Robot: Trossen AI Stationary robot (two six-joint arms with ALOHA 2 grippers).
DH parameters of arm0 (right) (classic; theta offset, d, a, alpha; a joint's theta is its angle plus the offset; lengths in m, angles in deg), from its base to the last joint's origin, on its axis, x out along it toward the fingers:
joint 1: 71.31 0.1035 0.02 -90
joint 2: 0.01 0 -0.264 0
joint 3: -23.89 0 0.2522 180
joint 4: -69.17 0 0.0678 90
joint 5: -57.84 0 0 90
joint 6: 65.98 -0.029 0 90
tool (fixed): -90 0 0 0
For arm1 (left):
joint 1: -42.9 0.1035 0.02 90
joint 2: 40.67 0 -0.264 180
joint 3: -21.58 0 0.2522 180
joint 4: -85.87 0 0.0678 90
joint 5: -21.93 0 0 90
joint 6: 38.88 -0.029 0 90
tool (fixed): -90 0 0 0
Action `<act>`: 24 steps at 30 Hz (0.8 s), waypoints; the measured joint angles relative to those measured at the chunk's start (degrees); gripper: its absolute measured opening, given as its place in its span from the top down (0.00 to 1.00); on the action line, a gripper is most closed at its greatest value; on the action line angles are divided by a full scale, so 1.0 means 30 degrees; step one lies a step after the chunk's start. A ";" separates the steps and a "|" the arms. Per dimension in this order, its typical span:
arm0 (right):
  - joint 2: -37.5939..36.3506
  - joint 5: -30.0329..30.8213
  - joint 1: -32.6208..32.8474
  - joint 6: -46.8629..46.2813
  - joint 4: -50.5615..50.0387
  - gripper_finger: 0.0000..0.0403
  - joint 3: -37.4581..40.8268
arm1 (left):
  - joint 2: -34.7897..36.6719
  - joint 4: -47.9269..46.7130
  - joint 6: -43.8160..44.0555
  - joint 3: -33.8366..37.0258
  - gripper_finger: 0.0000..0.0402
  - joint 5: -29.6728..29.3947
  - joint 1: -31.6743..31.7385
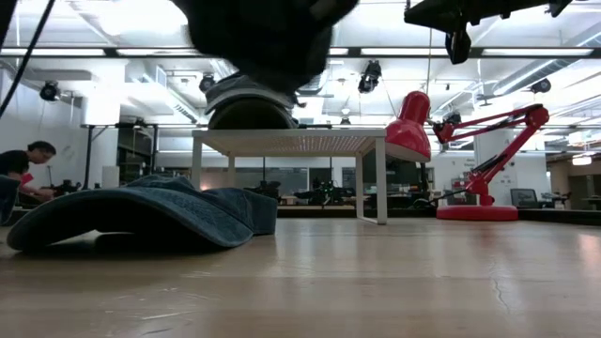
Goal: Pick & Place hat
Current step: Put the top blue cap on the shelf
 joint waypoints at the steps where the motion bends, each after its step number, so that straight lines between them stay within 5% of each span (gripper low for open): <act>1: 0.0000 0.0001 0.0000 0.0075 -0.0052 0.93 0.0000 | -0.0433 -0.0020 0.0001 -0.0726 1.00 -0.0436 0.0062; 14: 0.0060 -0.0280 0.0021 -0.1566 -0.1571 0.93 0.0000 | -0.1505 0.4568 -0.0856 -0.0365 1.00 -0.2569 0.1622; 24: 0.0058 -0.3746 0.0015 -0.3738 -0.2825 0.93 0.0000 | -0.1594 0.5063 -0.3580 -0.0254 1.00 -0.4559 0.1881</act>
